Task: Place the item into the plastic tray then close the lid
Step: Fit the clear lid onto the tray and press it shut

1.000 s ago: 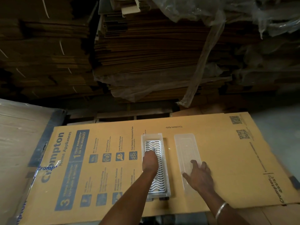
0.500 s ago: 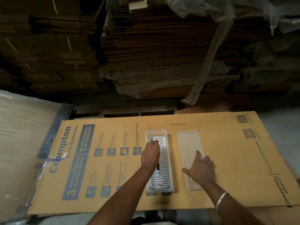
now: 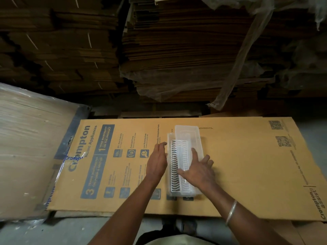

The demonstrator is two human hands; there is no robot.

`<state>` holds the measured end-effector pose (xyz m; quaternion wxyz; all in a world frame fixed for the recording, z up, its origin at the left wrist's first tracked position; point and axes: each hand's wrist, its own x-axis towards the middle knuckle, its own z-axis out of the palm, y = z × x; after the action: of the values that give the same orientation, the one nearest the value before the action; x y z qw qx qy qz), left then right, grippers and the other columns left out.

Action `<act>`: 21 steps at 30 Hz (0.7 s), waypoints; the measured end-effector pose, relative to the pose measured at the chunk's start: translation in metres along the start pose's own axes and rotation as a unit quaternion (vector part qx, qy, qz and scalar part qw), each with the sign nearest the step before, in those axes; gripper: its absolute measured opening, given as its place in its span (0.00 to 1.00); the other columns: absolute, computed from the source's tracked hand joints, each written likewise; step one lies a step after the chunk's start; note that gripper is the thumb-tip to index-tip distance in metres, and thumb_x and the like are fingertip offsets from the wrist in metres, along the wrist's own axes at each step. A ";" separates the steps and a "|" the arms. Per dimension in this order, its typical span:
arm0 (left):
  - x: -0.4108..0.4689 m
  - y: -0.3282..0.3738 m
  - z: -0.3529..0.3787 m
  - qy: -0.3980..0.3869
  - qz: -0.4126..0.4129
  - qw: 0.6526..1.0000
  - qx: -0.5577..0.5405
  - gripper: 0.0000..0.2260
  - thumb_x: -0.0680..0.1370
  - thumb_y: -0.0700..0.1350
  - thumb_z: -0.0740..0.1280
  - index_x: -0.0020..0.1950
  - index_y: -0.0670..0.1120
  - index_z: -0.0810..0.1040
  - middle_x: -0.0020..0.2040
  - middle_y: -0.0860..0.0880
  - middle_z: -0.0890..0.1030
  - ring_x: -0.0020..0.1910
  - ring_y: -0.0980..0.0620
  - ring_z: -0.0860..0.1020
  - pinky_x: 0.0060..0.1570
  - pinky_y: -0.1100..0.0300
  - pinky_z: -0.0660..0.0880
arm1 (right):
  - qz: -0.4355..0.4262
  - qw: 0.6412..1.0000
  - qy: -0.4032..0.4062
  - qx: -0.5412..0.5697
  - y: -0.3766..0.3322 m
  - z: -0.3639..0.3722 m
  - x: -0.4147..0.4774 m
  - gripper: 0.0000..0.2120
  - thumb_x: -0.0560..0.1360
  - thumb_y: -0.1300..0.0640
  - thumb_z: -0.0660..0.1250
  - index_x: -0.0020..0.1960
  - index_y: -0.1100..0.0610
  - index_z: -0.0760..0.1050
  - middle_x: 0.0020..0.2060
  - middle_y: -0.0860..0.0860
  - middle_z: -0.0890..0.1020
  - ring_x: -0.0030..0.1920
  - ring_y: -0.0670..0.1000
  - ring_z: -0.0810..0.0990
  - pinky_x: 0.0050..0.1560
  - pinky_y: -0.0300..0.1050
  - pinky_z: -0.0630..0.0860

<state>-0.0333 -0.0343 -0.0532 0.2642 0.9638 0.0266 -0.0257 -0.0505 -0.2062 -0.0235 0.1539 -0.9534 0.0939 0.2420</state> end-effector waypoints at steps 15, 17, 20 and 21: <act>-0.049 -0.042 -0.002 -0.315 -0.228 0.865 -0.318 0.14 0.81 0.38 0.60 0.64 0.40 0.77 0.44 0.43 0.80 0.38 0.47 0.79 0.43 0.51 0.81 | 0.006 0.995 -0.040 -0.094 -0.044 0.034 -0.001 0.60 0.63 0.17 0.57 0.81 0.46 0.37 0.66 0.64 0.60 0.62 0.62 0.65 0.51 0.54 0.80; -0.048 -0.043 -0.001 -0.332 -0.211 0.872 -0.292 0.16 0.78 0.42 0.70 0.65 0.43 0.75 0.47 0.44 0.81 0.42 0.46 0.81 0.49 0.46 0.83 | 0.009 0.994 -0.043 -0.096 -0.047 0.036 -0.001 0.57 0.66 0.20 0.59 0.81 0.47 0.36 0.67 0.64 0.59 0.62 0.63 0.65 0.53 0.56 0.81; -0.047 -0.042 -0.003 -0.365 -0.190 0.875 -0.256 0.30 0.71 0.42 0.81 0.69 0.45 0.70 0.53 0.43 0.79 0.45 0.44 0.81 0.53 0.42 0.84 | 0.010 0.993 -0.045 -0.109 -0.048 0.040 -0.003 0.55 0.69 0.25 0.61 0.81 0.48 0.33 0.69 0.66 0.56 0.64 0.64 0.63 0.55 0.56 0.80; -0.047 -0.041 -0.005 -0.372 -0.178 0.879 -0.238 0.33 0.70 0.42 0.81 0.70 0.47 0.68 0.55 0.41 0.79 0.45 0.44 0.81 0.54 0.40 0.83 | 0.007 0.993 -0.046 -0.111 -0.047 0.042 -0.003 0.55 0.70 0.25 0.61 0.80 0.49 0.33 0.69 0.66 0.55 0.65 0.65 0.63 0.56 0.56 0.80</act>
<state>-0.0826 0.0016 -0.0672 0.4669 0.7704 0.1031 -0.4218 -0.0590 -0.1474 -0.0454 0.0494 -0.9517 0.0658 0.2957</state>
